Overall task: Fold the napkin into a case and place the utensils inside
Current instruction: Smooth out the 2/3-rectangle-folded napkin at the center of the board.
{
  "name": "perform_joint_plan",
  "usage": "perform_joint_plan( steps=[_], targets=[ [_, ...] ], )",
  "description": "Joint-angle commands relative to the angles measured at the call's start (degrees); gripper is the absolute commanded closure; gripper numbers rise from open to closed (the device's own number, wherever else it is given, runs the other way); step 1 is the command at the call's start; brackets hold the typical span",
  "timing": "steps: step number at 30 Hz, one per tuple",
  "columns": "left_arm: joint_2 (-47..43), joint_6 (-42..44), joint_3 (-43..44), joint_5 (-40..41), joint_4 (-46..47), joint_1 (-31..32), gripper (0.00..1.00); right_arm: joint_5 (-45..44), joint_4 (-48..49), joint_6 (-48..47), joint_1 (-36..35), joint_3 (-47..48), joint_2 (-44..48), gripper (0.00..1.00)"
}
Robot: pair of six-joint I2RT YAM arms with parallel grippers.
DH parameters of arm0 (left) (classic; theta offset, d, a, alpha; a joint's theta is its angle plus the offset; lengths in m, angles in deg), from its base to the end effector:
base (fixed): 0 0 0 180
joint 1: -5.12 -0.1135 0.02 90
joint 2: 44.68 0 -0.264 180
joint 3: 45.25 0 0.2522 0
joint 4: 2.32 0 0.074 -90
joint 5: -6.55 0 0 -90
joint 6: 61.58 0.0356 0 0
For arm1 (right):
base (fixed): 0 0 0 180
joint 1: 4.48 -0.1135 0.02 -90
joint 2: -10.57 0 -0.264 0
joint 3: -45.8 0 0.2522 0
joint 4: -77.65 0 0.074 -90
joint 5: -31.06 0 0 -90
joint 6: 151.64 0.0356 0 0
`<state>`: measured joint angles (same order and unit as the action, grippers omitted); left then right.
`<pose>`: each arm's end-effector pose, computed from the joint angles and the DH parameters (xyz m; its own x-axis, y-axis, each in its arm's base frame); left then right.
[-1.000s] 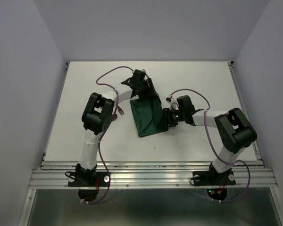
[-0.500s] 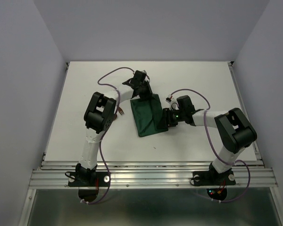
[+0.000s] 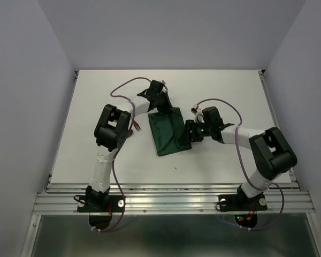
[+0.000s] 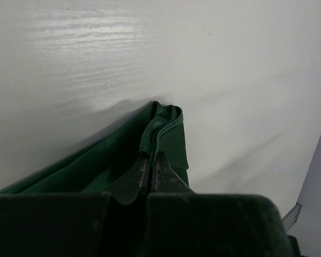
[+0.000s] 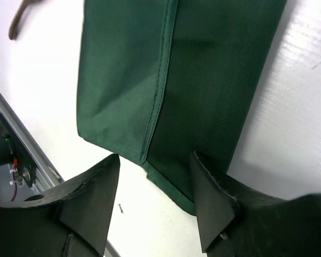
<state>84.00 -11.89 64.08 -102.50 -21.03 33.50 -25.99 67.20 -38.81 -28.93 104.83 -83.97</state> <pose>0.4412 -0.2515 0.1697 -0.8505 -0.2355 -0.4702 0.1641 0.7306 -0.6628 0.2818 0.1494 0.1555 -0.8714 -0.0386 -0.4890 -0.3834 0.6753 0.6301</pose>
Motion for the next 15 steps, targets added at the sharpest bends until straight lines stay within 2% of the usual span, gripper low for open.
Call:
perform_joint_plan(
  steps=[1, 3, 6, 9, 15],
  targets=[
    [-4.93, 0.94, -1.35, -2.74, 1.26, -0.61, 1.00, -4.54, 0.47, 2.30, -0.34, 1.48, 5.15, 0.36],
    [-4.93, 1.03, -1.70, -4.06, 1.26, -0.69, 1.00, -6.92, 0.47, 3.71, -0.34, 2.09, 7.08, 0.31],
    [-5.11, 1.12, -2.93, -4.51, 1.35, -0.87, 1.00, -10.62, 0.03, 7.12, 2.64, 4.37, 6.66, 0.28],
    [-5.90, 0.77, -4.59, -4.68, 2.49, -0.78, 1.00, -9.22, 0.03, 10.82, 6.25, 6.40, 3.58, 0.30],
    [-6.78, 0.68, -5.39, -5.30, 3.37, -1.05, 1.00, -5.01, -0.24, 11.45, 6.25, 9.13, -4.06, 0.38]
  ],
)
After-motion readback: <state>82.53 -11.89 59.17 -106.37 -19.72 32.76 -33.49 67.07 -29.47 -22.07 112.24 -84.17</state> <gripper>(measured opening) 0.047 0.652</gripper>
